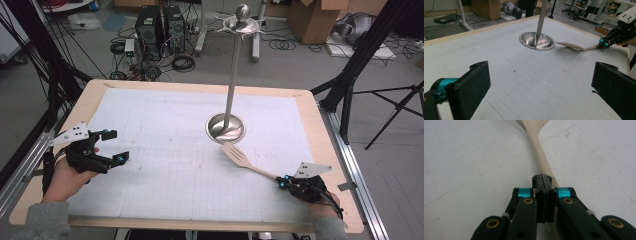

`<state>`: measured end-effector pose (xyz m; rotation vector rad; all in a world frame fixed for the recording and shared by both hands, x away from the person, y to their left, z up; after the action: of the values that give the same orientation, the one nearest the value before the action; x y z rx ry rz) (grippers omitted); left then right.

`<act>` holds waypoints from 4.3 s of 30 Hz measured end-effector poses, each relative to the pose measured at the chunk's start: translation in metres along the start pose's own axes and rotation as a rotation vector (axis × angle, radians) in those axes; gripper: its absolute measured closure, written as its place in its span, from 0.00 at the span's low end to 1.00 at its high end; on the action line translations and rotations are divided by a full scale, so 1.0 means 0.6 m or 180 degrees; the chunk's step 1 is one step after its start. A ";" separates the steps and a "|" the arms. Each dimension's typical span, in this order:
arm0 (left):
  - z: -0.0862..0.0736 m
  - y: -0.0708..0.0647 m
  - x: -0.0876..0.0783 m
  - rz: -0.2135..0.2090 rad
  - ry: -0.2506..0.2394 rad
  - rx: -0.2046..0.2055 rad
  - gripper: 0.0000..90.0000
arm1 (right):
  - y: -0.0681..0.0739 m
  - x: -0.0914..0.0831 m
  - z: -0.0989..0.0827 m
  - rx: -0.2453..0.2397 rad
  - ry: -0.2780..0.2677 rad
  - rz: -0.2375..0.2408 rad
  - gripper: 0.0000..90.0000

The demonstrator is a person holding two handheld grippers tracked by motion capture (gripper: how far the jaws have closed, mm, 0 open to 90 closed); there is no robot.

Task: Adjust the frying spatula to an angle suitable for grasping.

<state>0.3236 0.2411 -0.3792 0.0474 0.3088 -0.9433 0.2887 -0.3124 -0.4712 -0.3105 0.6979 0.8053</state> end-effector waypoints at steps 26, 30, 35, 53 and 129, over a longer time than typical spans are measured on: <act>-0.015 0.001 -0.030 0.0139 0.0016 -0.0040 0.03 | -0.087 0.034 0.020 0.0306 -0.0195 -0.0094 1.00; -0.016 0.002 -0.029 0.0133 0.0031 -0.0039 0.03 | -0.097 0.039 0.025 0.0323 -0.0196 -0.0127 1.00; -0.016 0.003 -0.028 0.0137 0.0032 -0.0048 0.03 | -0.097 0.042 0.030 0.0407 -0.0208 -0.0079 1.00; -0.027 0.002 -0.045 0.0235 0.0031 -0.0082 0.03 | -0.071 0.104 0.102 0.0192 -0.0118 0.0063 1.00; -0.016 0.002 0.002 0.0100 0.0062 0.0048 0.03 | -0.059 -0.060 -0.067 0.0777 -0.0426 -0.0368 1.00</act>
<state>0.3228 0.2422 -0.3888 0.0749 0.3181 -0.9145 0.2799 -0.3760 -0.4765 -0.0745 0.6387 0.6172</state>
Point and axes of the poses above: each handheld gripper's, and its own axes: x roughly forward along the jaws, z roughly out of its top, y roughly to its left, the point moved 5 cm from there along x, roughly forward along the jaws, and after that the axes turned 3 degrees about x, right-handed, at the moved point
